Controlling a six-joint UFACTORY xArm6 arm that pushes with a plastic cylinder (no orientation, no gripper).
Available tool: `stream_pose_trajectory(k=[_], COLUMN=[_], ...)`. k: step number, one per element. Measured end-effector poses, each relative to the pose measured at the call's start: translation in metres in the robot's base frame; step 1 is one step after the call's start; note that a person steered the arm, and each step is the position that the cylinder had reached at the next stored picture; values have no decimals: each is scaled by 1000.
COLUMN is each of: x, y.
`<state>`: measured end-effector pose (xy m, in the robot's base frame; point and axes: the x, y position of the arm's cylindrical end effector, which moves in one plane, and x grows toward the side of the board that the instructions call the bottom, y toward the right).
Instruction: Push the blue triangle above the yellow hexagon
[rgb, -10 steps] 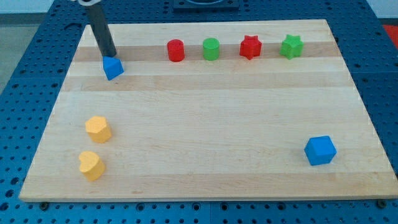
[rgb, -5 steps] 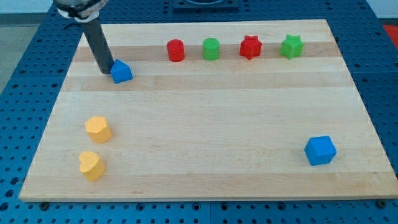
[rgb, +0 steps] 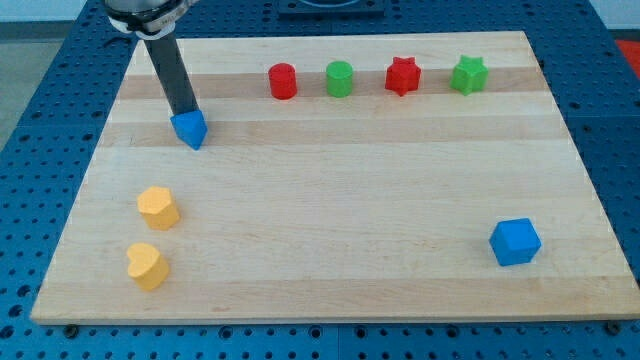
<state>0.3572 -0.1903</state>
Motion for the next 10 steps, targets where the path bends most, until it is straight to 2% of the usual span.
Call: stream_pose_trajectory(k=[1, 5, 7, 8, 9, 10], x=[2, 62, 67, 91, 105, 97], y=[8, 7, 83, 103, 90, 63])
